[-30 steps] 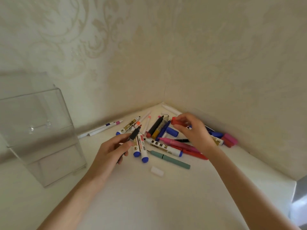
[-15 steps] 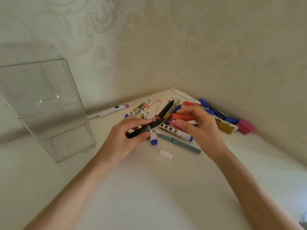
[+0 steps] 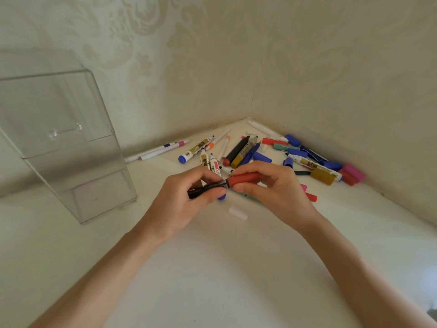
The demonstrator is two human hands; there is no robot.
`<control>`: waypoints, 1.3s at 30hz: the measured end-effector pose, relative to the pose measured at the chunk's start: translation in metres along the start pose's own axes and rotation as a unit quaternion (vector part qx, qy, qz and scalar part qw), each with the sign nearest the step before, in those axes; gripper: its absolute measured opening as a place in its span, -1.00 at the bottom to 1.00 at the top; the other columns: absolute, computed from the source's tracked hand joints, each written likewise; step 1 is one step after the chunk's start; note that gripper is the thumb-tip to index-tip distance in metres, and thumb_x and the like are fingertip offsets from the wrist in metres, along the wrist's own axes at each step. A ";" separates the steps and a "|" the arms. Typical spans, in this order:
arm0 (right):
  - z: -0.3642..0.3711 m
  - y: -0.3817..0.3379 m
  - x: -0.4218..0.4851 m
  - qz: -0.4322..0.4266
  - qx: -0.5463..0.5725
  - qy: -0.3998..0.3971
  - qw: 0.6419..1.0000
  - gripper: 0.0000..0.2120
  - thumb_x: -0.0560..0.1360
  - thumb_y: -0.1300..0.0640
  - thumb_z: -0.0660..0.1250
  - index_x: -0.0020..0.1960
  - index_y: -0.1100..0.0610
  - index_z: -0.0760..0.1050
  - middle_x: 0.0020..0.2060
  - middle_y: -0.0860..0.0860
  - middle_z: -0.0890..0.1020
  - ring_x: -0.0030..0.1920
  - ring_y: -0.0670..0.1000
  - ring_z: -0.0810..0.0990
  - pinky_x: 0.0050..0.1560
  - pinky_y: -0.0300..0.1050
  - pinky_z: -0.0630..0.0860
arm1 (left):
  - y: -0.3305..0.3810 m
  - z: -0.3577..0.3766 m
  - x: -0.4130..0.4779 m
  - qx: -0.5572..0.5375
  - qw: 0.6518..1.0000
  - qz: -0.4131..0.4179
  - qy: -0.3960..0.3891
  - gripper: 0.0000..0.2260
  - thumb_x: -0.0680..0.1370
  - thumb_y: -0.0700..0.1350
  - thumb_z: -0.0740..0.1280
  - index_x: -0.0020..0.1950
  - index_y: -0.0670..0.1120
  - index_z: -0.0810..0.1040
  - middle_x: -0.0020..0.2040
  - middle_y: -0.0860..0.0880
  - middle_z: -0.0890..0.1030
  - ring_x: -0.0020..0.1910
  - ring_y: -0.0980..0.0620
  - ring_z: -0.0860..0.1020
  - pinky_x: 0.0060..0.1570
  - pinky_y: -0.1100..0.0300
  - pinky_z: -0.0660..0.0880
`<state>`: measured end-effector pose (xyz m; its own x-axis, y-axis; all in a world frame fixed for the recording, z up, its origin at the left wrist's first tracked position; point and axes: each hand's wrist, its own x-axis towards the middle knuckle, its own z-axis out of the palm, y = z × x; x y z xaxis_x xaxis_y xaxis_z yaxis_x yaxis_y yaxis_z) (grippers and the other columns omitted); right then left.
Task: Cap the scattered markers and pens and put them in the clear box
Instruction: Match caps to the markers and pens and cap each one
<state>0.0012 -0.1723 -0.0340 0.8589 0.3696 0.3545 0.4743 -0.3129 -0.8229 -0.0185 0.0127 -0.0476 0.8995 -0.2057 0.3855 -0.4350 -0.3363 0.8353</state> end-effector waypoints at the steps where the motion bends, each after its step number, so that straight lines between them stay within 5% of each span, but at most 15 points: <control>1: 0.001 0.001 0.000 -0.004 0.008 0.004 1.000 -0.76 0.35 0.18 0.43 -0.07 -0.13 0.56 -0.21 -0.30 0.66 -0.08 -0.19 0.65 0.02 -0.32 0.54 | 0.000 0.001 -0.001 0.009 1.000 0.011 0.003 -0.84 0.42 -0.20 0.41 -0.19 0.06 0.52 -0.44 0.31 0.52 -0.48 0.27 0.42 -0.41 0.50 0.26; 9: 0.005 0.005 0.000 0.034 0.081 -0.019 0.996 -0.74 0.36 0.34 0.42 -0.12 -0.02 0.61 -0.27 -0.19 0.69 -0.16 -0.16 0.67 -0.08 -0.35 0.55 | -0.011 -0.002 -0.006 0.112 0.989 0.092 0.009 -0.84 0.43 0.03 0.39 -0.10 -0.02 0.53 -0.33 0.29 0.51 -0.36 0.33 0.45 -0.33 0.51 0.29; 13: 0.013 0.005 0.004 0.094 0.092 -0.036 0.991 -0.80 0.41 0.31 0.40 -0.04 0.06 0.59 -0.18 -0.06 0.70 -0.13 -0.12 0.66 -0.06 -0.25 0.56 | -0.016 -0.002 -0.010 0.190 0.977 0.097 0.021 -0.83 0.46 0.11 0.28 -0.04 0.06 0.47 -0.18 0.15 0.58 -0.25 0.22 0.51 -0.27 0.26 0.46; 18: 0.014 0.004 0.009 0.114 -0.037 -0.024 0.993 -0.68 0.51 0.07 0.31 0.26 -0.03 0.40 0.08 -0.19 0.53 0.09 -0.23 0.50 0.11 -0.33 0.42 | -0.013 -0.017 -0.032 0.257 0.961 -0.004 0.100 -0.82 0.49 -0.04 0.36 0.07 0.03 0.49 -0.09 0.17 0.56 -0.27 0.21 0.49 -0.28 0.23 0.45; 24: 0.011 0.018 0.010 0.153 -0.243 0.032 0.957 -0.82 0.54 0.06 0.25 0.10 0.06 0.53 0.07 -0.02 0.55 0.11 -0.03 0.47 0.09 -0.20 0.40 | -0.027 -0.063 -0.069 0.521 0.847 -0.022 0.107 -0.84 0.32 -0.22 0.50 -0.17 -0.06 0.60 -0.25 0.00 0.59 -0.29 -0.11 0.57 -0.38 0.11 0.44; 27: 0.029 0.015 0.017 0.120 -0.392 0.054 0.910 -0.71 0.54 -0.08 0.21 0.05 0.07 0.59 0.07 0.01 0.53 0.13 0.04 0.38 0.13 -0.14 0.29 | -0.027 -0.060 -0.064 0.562 0.819 -0.029 0.110 -0.84 0.27 -0.27 0.51 -0.22 -0.12 0.62 -0.23 -0.07 0.58 -0.30 -0.16 0.55 -0.33 0.07 0.44; 30: 0.049 0.009 0.027 0.120 -0.472 0.053 0.872 -0.58 0.51 -0.21 0.18 0.00 0.08 0.61 0.09 0.03 0.51 0.15 0.08 0.36 0.18 -0.05 0.31 | -0.020 -0.046 -0.051 0.517 0.847 -0.021 0.124 -0.86 0.28 -0.28 0.50 -0.22 -0.13 0.61 -0.22 -0.07 0.58 -0.33 -0.14 0.57 -0.37 0.11 0.43; 33: 0.060 0.008 0.038 0.139 -0.503 0.068 0.850 -0.60 0.53 -0.14 0.17 -0.02 0.15 0.60 0.13 0.08 0.50 0.18 0.12 0.36 0.18 -0.02 0.31 | -0.011 -0.031 -0.035 0.423 0.894 -0.033 0.145 -0.90 0.40 -0.22 0.43 -0.12 -0.09 0.60 -0.15 0.00 0.59 -0.32 -0.04 0.59 -0.39 0.22 0.38; 36: 0.060 0.009 0.045 0.165 -0.483 0.076 0.856 -0.63 0.53 -0.11 0.17 -0.05 0.18 0.57 0.11 0.10 0.51 0.17 0.12 0.37 0.16 -0.02 0.32 | -0.010 -0.022 -0.019 0.299 0.936 -0.073 0.169 -0.92 0.51 -0.16 0.30 -0.04 -0.04 0.57 -0.10 0.08 0.57 -0.28 0.08 0.55 -0.28 0.18 0.48; 39: 0.053 0.006 0.043 0.180 -0.412 0.105 0.887 -0.68 0.50 -0.09 0.24 -0.07 0.15 0.59 0.09 0.03 0.49 0.16 0.07 0.35 0.21 -0.04 0.32 | -0.011 -0.020 -0.003 0.132 0.967 -0.097 0.196 -0.92 0.53 -0.15 0.28 -0.08 -0.04 0.57 -0.18 0.10 0.61 -0.27 0.15 0.57 -0.32 0.39 0.43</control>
<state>0.0308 -0.1117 -0.0473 0.9595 -0.0277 0.2805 0.0683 -0.9426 -0.3268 -0.0156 0.0349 -0.0501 0.8900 0.2310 0.3932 -0.2051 -0.5672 0.7976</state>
